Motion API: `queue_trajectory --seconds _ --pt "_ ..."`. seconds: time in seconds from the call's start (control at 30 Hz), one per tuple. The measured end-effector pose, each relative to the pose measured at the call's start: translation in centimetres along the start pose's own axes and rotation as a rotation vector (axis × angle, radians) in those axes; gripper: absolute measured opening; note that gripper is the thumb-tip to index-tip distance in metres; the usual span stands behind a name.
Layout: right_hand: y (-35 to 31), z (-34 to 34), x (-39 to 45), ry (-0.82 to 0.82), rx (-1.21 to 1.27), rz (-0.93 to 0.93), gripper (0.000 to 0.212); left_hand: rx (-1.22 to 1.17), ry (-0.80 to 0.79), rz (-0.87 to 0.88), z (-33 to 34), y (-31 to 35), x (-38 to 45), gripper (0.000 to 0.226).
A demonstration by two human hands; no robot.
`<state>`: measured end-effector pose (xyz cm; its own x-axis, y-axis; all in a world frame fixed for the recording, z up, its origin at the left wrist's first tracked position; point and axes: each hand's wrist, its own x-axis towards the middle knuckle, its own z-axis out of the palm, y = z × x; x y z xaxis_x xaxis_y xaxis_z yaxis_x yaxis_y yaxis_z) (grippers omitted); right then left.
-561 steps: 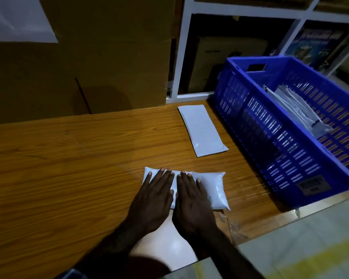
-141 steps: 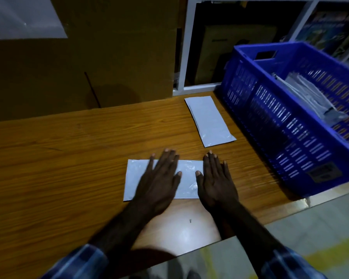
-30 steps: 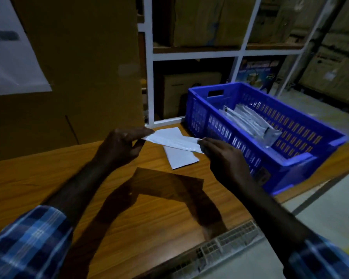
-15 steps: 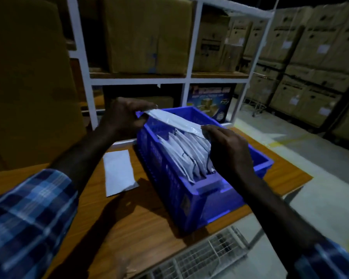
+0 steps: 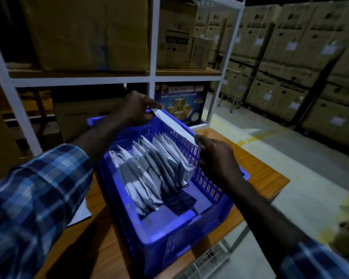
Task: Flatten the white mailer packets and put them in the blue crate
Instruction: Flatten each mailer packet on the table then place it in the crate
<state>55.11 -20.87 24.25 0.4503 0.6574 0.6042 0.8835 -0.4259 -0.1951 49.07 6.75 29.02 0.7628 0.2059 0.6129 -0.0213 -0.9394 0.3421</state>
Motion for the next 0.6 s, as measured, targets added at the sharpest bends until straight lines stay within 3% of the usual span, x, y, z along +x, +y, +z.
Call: queue_trajectory --seconds 0.33,0.6 --pt "4.5 4.1 4.8 -0.349 -0.085 0.175 0.043 0.100 -0.266 0.093 7.9 -4.6 6.2 0.031" --pt "5.5 6.8 6.3 -0.448 -0.246 0.052 0.036 0.096 -0.353 0.107 12.4 -7.1 7.4 0.031"
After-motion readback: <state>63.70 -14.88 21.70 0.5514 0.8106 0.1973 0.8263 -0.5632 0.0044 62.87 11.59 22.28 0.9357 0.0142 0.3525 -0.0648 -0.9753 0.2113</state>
